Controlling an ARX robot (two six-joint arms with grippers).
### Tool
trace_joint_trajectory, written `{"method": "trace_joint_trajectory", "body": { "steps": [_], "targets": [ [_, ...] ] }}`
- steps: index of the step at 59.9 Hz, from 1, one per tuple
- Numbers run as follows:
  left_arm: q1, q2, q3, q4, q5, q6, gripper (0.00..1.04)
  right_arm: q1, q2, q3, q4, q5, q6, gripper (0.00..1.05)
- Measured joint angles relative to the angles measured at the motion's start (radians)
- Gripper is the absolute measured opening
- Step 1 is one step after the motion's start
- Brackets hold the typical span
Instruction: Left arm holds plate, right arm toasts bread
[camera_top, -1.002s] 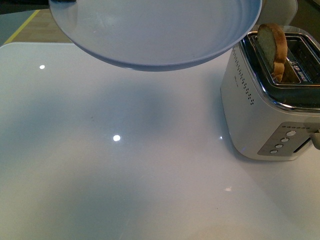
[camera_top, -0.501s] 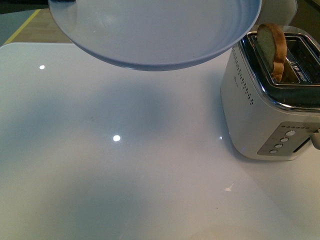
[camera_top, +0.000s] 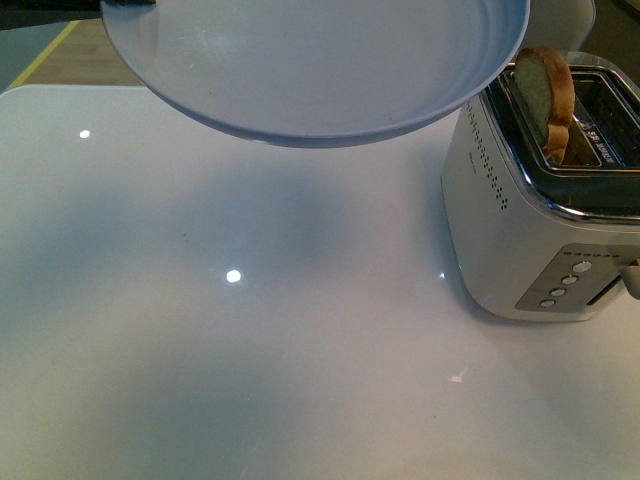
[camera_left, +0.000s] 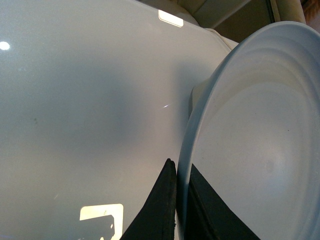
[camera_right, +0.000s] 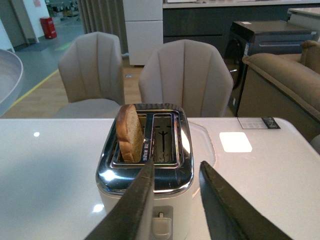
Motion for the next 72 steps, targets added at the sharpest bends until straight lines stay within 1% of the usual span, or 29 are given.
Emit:
{"method": "trace_joint_trajectory", "body": {
  "steps": [11,12,14,15,16,18,19,31,42,44,50,59,72],
  "targets": [
    [-0.003,0.000,-0.003,0.009,0.001,0.000,0.03,0.000,0.000,0.000,0.000,0.000,0.000,0.77],
    [-0.003,0.000,-0.003,0.010,0.001,0.000,0.03,0.000,0.000,0.000,0.000,0.000,0.000,0.81],
    [-0.003,0.000,-0.005,0.010,0.001,0.000,0.03,0.000,0.000,0.000,0.000,0.000,0.000,0.86],
    [-0.003,0.000,-0.005,0.011,0.002,0.000,0.03,0.000,0.000,0.000,0.000,0.000,0.000,0.87],
    [-0.003,0.000,-0.006,0.011,0.002,0.000,0.03,0.000,0.000,0.000,0.000,0.000,0.000,0.91],
    [-0.003,0.000,-0.008,0.011,0.003,0.000,0.03,0.000,0.000,0.000,0.000,0.000,0.000,0.96],
    [-0.002,0.000,-0.009,0.011,0.004,0.000,0.03,0.000,0.000,0.000,0.000,0.000,0.000,0.97],
    [0.020,0.000,-0.013,0.017,0.029,0.014,0.03,0.000,0.000,0.000,0.000,0.000,0.000,0.96],
    [0.105,0.004,-0.034,0.025,0.074,0.061,0.03,0.000,0.000,0.000,0.000,0.000,0.000,0.96],
    [0.125,0.008,-0.042,0.030,0.088,0.074,0.03,0.000,0.000,0.000,0.000,0.000,0.000,0.96],
    [0.231,0.033,-0.089,0.051,0.142,0.136,0.03,0.000,0.000,0.000,0.000,0.000,0.000,0.96],
    [0.341,0.071,-0.141,0.085,0.193,0.196,0.03,0.000,0.000,0.000,0.000,0.000,0.000,0.96],
    [0.521,0.182,-0.197,0.165,0.265,0.286,0.03,0.000,0.000,0.000,0.000,0.000,0.000,0.96]
  ]
}}
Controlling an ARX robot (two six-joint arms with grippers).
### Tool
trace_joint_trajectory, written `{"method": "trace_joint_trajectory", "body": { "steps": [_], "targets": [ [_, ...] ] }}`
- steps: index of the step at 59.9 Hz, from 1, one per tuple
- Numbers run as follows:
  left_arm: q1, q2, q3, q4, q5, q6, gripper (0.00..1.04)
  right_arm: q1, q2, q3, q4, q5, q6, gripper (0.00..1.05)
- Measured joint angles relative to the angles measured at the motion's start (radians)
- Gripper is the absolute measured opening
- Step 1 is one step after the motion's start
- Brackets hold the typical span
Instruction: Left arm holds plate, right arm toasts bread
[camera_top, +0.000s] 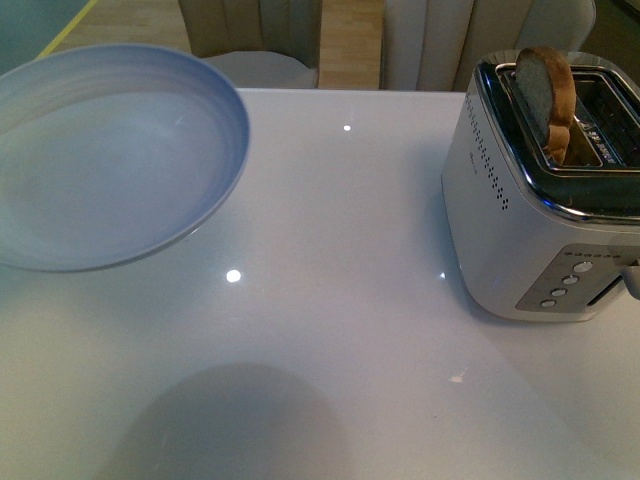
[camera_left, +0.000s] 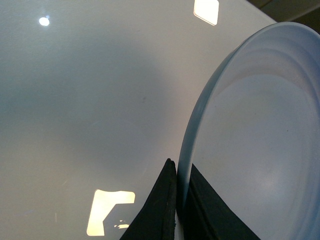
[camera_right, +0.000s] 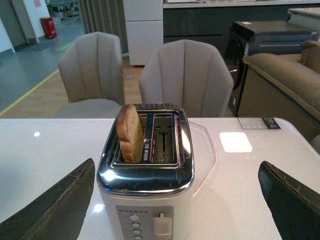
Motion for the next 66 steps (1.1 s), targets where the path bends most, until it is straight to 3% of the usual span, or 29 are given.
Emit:
{"method": "trace_joint_trajectory", "body": {
  "steps": [9,24,66],
  "targets": [
    [0.129,0.165,0.003,0.063,0.055,0.095,0.03,0.000,0.000,0.000,0.000,0.000,0.000,0.96],
    [0.231,0.417,0.069,0.138,0.077,0.187,0.03,0.000,0.000,0.000,0.000,0.000,0.000,0.96],
    [0.265,0.789,0.319,0.241,0.082,0.253,0.03,0.000,-0.001,0.000,0.000,0.000,0.000,0.96]
  ]
}}
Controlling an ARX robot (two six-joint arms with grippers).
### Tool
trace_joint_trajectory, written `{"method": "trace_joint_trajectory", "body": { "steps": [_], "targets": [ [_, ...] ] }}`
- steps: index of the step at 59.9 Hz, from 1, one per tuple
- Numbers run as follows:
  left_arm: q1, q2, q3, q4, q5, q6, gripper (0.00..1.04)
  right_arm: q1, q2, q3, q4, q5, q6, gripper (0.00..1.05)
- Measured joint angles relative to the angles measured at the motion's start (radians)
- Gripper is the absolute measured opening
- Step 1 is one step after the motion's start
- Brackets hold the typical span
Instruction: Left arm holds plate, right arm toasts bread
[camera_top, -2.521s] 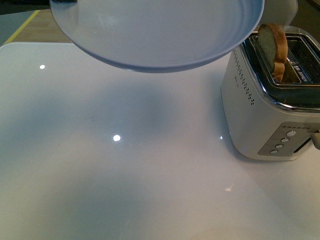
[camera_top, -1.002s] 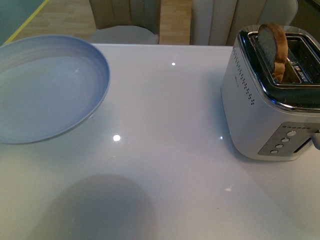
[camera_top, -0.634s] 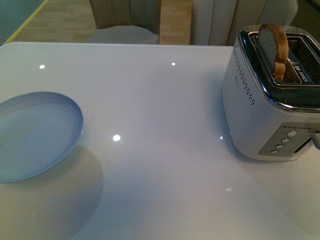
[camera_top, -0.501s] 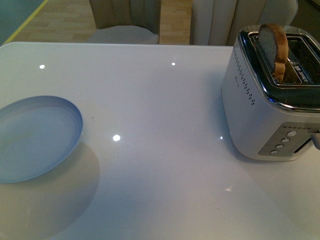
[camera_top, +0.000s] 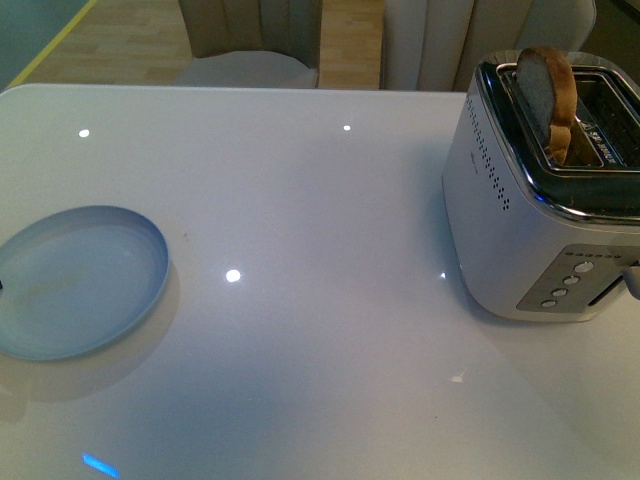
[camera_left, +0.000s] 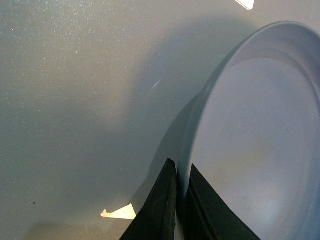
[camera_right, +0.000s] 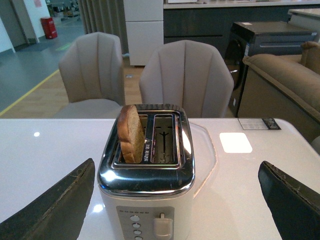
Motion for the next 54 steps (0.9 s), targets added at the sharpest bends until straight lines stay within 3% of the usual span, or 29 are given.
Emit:
{"method": "trace_joint_trajectory", "body": {
  "steps": [21,29,39,52,54],
  "targets": [
    [0.000,0.039,0.017,0.010,0.002,0.006,0.04,0.000,0.000,0.000,0.000,0.000,0.000,0.96],
    [0.000,0.040,0.017,0.013,-0.003,0.008,0.26,0.000,0.000,0.000,0.000,0.000,0.000,0.96],
    [-0.006,-0.039,-0.029,0.061,-0.002,-0.020,0.63,0.000,0.000,0.000,0.000,0.000,0.000,0.96],
    [-0.023,-0.282,-0.144,0.101,0.004,-0.035,0.98,0.000,0.000,0.000,0.000,0.000,0.000,0.96],
    [-0.026,-0.328,-0.166,0.106,0.010,-0.042,0.99,0.000,0.000,0.000,0.000,0.000,0.000,0.96]
  ]
}}
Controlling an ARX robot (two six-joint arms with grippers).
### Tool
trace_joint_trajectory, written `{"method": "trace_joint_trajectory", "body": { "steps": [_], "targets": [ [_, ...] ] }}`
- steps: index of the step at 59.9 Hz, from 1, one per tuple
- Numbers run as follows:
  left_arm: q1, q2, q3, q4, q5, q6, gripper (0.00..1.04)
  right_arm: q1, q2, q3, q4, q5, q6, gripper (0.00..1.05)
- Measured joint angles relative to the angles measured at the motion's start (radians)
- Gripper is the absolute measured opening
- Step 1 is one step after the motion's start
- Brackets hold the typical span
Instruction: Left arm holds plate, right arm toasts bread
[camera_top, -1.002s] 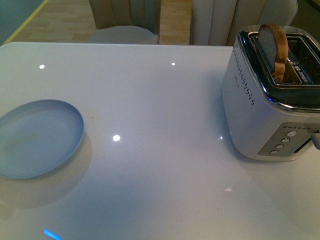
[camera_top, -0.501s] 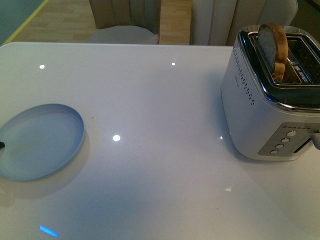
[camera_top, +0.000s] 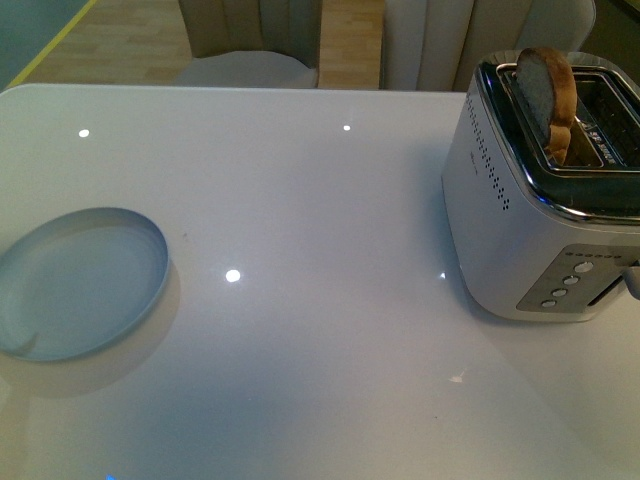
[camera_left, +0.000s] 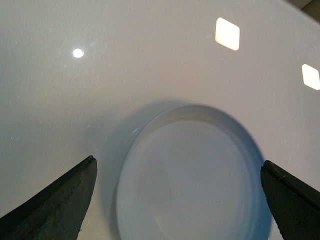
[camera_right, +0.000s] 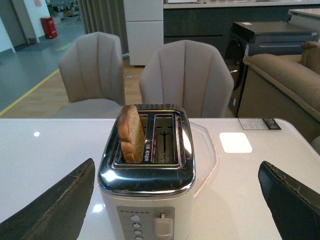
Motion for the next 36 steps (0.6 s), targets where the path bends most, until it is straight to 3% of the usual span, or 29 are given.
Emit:
{"method": "trace_joint_trajectory", "body": {
  "steps": [19,30,36],
  "targets": [
    [-0.040,-0.605,-0.293,-0.025,0.009,-0.128,0.98,0.000,0.000,0.000,0.000,0.000,0.000,0.96],
    [-0.125,-0.961,-0.436,-0.152,-0.049,-0.238,0.98,0.000,0.000,0.000,0.000,0.000,0.000,0.96],
    [-0.201,-1.161,-0.499,-0.217,-0.129,-0.329,0.98,0.000,0.000,0.000,0.000,0.000,0.000,0.96]
  ]
}}
